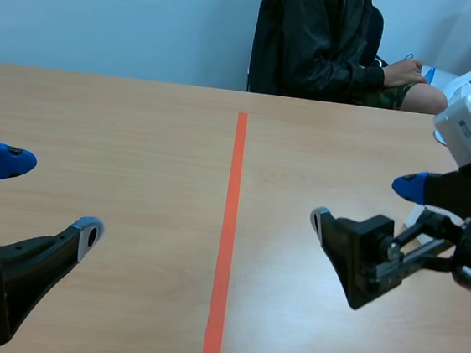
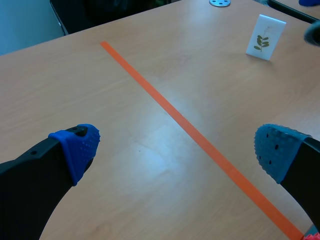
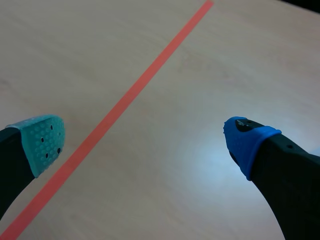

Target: Sort the leaf by its shape. The table is split by an orange tape line. A compound leaf with several leaflets goes to the left side, a simple leaf with one blade goes to the right side. Return to the home posture when a red brick is placed on the table.

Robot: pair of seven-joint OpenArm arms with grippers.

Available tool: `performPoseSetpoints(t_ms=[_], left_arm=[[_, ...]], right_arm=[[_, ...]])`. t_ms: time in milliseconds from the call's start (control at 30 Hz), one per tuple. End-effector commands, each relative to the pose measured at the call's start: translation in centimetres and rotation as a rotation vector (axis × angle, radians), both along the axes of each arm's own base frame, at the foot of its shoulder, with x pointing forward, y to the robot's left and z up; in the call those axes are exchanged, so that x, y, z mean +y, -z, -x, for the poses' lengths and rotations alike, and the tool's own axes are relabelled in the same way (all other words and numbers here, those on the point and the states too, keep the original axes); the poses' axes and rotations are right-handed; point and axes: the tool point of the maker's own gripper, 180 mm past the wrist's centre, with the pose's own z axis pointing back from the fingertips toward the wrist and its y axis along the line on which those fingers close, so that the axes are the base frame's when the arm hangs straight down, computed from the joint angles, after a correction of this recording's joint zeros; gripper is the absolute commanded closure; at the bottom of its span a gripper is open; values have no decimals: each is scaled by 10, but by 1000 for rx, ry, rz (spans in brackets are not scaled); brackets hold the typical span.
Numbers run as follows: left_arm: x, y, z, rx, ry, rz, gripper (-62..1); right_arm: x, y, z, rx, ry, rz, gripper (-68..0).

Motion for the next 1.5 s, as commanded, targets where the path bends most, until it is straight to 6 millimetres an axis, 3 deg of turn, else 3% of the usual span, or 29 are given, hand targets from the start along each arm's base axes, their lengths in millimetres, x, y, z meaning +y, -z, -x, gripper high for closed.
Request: performPoseSetpoints(t_ms=[0, 233, 1467], left_arm=[[-4, -9, -2, -28, 6, 22, -623], [-4, -8, -1, -22, 6, 17, -623], [-4, -5, -1, -11, 7, 8, -623]], right_arm=[[1, -10, -1, -31, 4, -16, -679], [12, -16, 15, -20, -21, -29, -679], [9, -16, 14, -28, -12, -12, -679]])
